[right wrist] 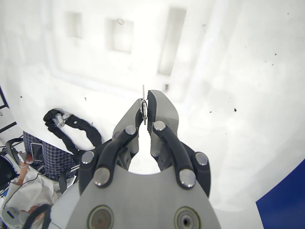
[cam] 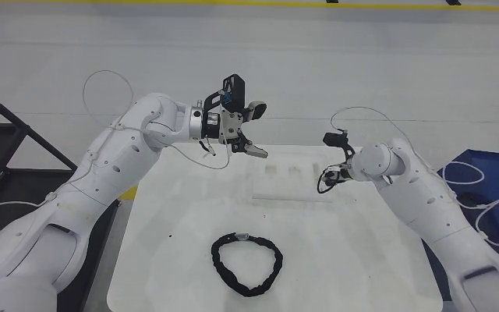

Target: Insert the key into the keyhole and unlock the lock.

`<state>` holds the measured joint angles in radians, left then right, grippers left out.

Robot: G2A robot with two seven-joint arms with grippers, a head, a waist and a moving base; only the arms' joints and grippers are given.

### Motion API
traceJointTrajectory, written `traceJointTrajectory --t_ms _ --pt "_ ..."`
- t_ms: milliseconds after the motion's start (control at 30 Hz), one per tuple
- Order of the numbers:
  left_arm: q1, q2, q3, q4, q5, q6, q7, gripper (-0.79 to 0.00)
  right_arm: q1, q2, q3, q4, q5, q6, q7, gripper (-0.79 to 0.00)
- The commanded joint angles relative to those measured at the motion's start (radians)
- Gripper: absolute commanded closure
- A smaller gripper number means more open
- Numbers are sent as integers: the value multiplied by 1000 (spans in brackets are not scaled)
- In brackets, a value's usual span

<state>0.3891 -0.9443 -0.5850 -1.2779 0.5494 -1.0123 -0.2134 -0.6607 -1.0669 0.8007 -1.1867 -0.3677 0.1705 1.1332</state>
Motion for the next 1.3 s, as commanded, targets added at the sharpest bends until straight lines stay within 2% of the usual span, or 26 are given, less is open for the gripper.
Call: traceJointTrajectory --t_ms 0,333,600,900,1267 --pt "0 0 0 0 0 0 0 -785 -29 18 53 -60 8 -10 1 0" --pt "0 0 0 0 0 0 0 -785 -183 87 298 -322 92 -92 -20 0" --pt "0 0 0 0 0 0 0 -785 -271 114 440 -430 164 -152 -64 0" --pt "0 0 0 0 0 0 0 -785 -342 124 516 -470 228 -227 -133 0" --pt "0 0 0 0 0 0 0 -785 -342 124 516 -470 228 -227 -133 0"
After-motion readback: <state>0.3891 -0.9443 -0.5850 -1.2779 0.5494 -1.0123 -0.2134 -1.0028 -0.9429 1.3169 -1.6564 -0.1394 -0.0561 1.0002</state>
